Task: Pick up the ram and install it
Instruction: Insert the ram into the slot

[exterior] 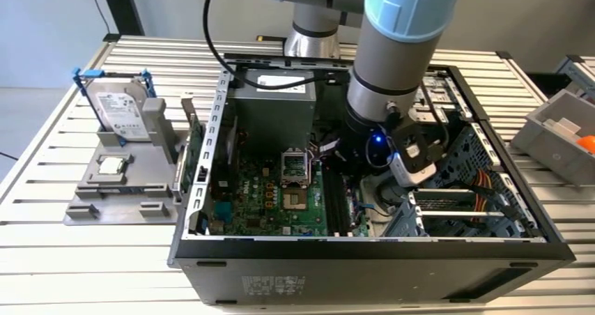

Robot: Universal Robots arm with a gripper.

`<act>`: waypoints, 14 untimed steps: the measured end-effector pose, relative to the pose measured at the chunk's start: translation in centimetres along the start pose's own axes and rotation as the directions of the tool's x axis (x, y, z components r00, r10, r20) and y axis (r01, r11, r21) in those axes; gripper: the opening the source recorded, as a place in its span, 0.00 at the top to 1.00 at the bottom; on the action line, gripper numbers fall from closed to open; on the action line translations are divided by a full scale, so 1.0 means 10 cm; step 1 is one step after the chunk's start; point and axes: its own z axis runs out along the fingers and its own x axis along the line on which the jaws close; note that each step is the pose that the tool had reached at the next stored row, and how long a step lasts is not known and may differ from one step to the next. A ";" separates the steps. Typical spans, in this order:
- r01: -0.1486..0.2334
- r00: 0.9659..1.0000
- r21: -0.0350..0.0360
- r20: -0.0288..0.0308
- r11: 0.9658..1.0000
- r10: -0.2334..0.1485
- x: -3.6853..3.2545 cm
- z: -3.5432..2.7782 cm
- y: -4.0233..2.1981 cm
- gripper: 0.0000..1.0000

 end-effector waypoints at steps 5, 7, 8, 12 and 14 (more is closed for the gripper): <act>0.000 1.000 0.005 0.000 1.000 0.000 0.013 0.005 -0.002 1.00; 0.001 1.000 0.008 0.000 1.000 -0.001 0.017 0.008 -0.004 1.00; 0.000 1.000 0.008 0.000 1.000 0.000 0.021 0.012 -0.005 1.00; 0.001 1.000 0.008 0.000 1.000 -0.001 0.034 0.029 -0.007 1.00; 0.001 1.000 0.009 0.000 1.000 -0.001 0.038 0.037 -0.010 1.00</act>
